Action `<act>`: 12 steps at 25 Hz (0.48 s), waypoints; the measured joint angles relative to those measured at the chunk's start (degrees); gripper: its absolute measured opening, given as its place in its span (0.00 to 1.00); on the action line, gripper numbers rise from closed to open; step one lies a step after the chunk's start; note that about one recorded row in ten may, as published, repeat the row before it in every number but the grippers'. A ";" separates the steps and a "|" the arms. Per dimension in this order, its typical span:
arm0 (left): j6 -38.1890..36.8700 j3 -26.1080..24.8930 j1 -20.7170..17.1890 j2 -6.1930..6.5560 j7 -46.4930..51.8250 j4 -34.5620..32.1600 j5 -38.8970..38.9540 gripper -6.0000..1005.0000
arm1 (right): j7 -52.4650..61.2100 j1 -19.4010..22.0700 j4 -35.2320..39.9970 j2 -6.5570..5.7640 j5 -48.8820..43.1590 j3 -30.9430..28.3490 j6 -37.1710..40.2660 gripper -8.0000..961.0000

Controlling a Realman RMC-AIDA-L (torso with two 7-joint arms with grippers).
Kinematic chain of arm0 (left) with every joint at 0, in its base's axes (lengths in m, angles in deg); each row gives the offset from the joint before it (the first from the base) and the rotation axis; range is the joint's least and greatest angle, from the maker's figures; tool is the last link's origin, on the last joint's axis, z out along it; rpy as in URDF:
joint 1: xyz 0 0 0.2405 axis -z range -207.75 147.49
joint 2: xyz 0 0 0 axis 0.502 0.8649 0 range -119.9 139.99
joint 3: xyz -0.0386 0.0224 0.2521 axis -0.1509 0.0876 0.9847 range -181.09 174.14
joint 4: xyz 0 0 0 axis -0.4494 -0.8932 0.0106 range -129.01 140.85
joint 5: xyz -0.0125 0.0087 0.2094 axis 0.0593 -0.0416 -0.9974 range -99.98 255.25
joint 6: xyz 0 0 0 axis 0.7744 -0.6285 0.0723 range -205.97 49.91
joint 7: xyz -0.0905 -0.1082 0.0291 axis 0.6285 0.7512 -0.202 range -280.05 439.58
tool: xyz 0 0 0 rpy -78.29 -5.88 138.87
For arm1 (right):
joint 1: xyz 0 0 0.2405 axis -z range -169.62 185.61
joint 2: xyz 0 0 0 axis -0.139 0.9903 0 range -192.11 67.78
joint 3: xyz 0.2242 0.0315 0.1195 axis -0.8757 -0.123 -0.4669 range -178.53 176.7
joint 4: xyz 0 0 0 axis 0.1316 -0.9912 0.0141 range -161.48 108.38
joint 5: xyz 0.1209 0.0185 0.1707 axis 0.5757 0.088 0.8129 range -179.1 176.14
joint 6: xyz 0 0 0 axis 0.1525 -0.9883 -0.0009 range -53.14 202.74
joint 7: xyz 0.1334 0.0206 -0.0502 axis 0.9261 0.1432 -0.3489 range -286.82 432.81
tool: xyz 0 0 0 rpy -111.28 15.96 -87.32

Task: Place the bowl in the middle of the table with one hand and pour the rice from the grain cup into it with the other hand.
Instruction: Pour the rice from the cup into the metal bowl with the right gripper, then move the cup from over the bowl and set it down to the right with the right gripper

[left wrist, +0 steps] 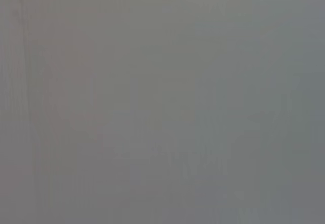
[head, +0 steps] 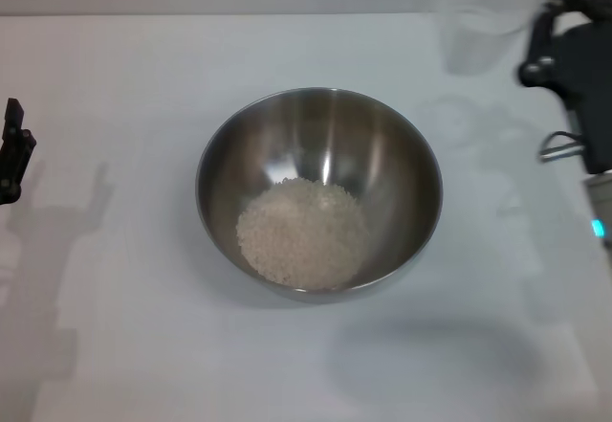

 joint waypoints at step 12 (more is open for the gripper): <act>0.05 0.00 -0.01 0.00 0.04 -0.13 -0.03 0.81 | 15.91 1.32 9.65 -0.04 0.74 -6.31 -7.88 0.03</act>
